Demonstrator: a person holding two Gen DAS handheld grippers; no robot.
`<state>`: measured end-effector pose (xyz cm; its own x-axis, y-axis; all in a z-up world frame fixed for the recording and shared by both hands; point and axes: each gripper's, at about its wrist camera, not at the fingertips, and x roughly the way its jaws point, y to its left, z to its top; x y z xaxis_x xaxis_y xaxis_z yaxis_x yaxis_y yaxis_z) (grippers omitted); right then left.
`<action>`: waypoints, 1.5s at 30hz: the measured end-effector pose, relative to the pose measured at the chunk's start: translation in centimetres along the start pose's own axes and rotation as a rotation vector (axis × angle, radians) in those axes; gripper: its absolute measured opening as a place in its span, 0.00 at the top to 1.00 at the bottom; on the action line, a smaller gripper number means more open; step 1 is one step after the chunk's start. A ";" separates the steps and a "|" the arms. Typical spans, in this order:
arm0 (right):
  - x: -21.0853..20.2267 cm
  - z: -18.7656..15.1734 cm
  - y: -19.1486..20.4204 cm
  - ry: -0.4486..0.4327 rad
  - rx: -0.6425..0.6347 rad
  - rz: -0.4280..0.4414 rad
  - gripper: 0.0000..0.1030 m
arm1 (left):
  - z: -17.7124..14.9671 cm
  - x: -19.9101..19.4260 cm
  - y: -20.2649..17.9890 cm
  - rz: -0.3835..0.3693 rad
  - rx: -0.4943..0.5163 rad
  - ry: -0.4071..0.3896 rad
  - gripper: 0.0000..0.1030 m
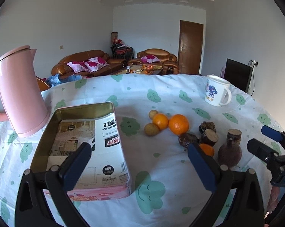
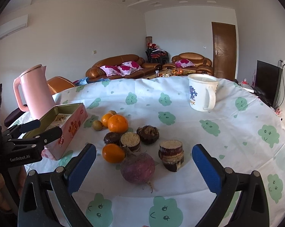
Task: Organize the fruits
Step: 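Grasp the orange with the left gripper while the right gripper grasps the purple beet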
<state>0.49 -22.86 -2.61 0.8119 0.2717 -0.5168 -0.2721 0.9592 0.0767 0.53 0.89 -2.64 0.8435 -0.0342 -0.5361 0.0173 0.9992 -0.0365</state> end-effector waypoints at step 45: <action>3.1 -2.2 -1.7 0.142 0.117 -0.034 0.48 | 0.7 6.3 -7.4 -0.318 0.029 0.267 0.38</action>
<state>2.27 -23.84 -6.22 0.7364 0.2332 -0.6351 -0.1769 0.9724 0.1519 6.09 -6.73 -5.19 0.6249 -0.3419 -0.7018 0.2727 0.9380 -0.2142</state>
